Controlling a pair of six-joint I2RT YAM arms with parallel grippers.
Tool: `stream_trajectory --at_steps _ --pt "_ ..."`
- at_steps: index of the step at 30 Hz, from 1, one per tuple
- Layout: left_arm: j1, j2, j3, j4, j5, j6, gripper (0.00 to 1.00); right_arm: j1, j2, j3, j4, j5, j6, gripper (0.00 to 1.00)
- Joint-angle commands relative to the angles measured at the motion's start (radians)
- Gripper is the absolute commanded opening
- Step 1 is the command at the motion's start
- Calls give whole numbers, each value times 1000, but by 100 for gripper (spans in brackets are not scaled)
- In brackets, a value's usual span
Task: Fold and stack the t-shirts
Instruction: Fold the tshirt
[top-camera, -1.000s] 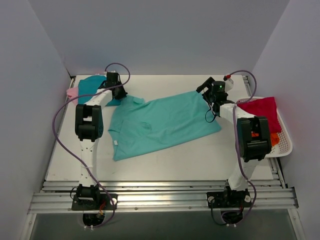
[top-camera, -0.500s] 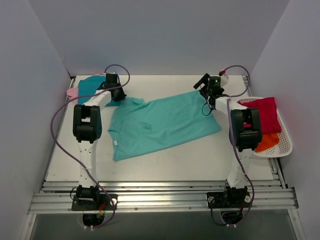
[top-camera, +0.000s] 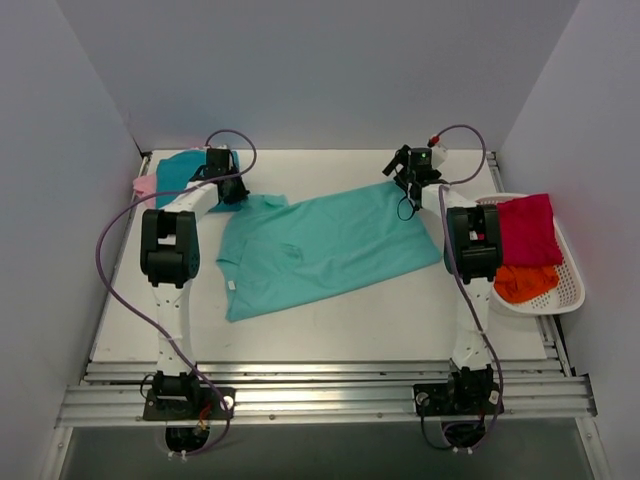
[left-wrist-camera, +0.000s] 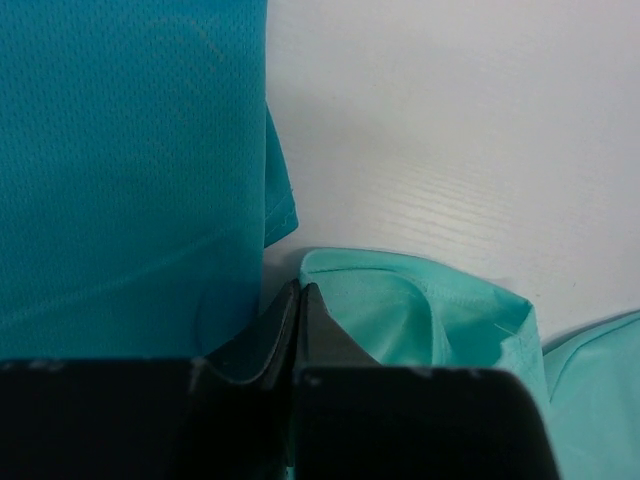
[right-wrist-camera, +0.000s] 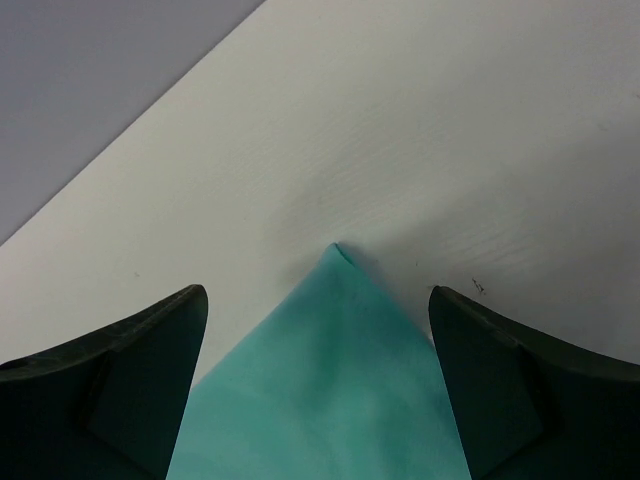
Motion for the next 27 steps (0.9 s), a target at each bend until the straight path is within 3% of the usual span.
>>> stream_trajectory --at_steps 1,12,18,20,21,22,24,27 --pt "6 -75 -14 54 32 14 2 -2 56 67 -27 4 -30 88" --pt "11 -67 -34 80 41 8 2 65 149 134 -38 3 -20 87" --pt "17 -66 -47 96 50 3 2 73 151 126 -40 13 -21 81" --pt "18 -64 -47 99 50 2 2 73 149 122 -38 18 -26 66" --pt "18 -64 -48 97 51 2 2 73 149 125 -41 18 -32 52" --pt "20 -63 -47 97 51 2 2 71 148 125 -44 21 -33 26" --pt "21 -63 -50 102 51 0 2 70 154 134 -56 26 -35 4" --pt "26 -60 -51 105 53 -1 2 67 157 137 -66 33 -38 0"
